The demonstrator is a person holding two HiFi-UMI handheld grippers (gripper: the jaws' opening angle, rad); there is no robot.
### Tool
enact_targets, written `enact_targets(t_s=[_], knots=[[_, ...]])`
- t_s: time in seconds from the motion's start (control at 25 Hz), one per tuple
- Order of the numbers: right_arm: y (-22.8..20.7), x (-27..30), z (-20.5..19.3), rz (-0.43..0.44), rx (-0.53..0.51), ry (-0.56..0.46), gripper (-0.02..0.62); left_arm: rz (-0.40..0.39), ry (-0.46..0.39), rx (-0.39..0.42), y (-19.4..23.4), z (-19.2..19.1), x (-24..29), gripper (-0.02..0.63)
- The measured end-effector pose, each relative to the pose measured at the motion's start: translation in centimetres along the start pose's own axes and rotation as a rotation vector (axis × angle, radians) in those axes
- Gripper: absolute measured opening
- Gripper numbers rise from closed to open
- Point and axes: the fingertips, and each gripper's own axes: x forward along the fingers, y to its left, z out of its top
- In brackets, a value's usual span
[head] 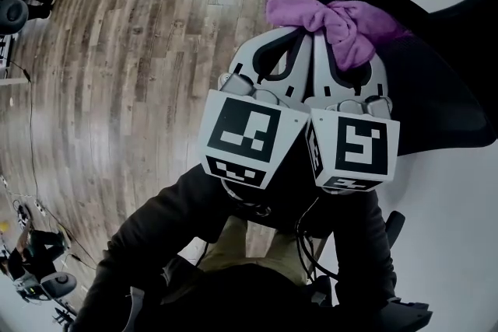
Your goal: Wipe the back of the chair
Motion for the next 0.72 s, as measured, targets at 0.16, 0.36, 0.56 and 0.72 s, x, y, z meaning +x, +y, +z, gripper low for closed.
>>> enact_targets(t_s=[0.16,0.36,0.56,0.72], knots=[[0.2,-0.5,0.1,0.0,0.0,-0.014,0.066,0.002,-0.009,0.012,-0.3,0.0,-0.4,0.0],[-0.1,-0.5,-0.8,0.001,-0.002,-0.016,0.066,0.003,0.008,0.011,-0.6,-0.9,-0.1,0.0],[0.7,-0.8,-3.2,0.013,0.024,0.021,0.064,0.006,0.056,-0.005,-0.7,-3.5,-0.5,0.0],[0.7,-1.0,-3.5,0.015,0.025,0.028,0.064,0.008,0.058,-0.001,-0.8,-3.7,-0.5,0.0]])
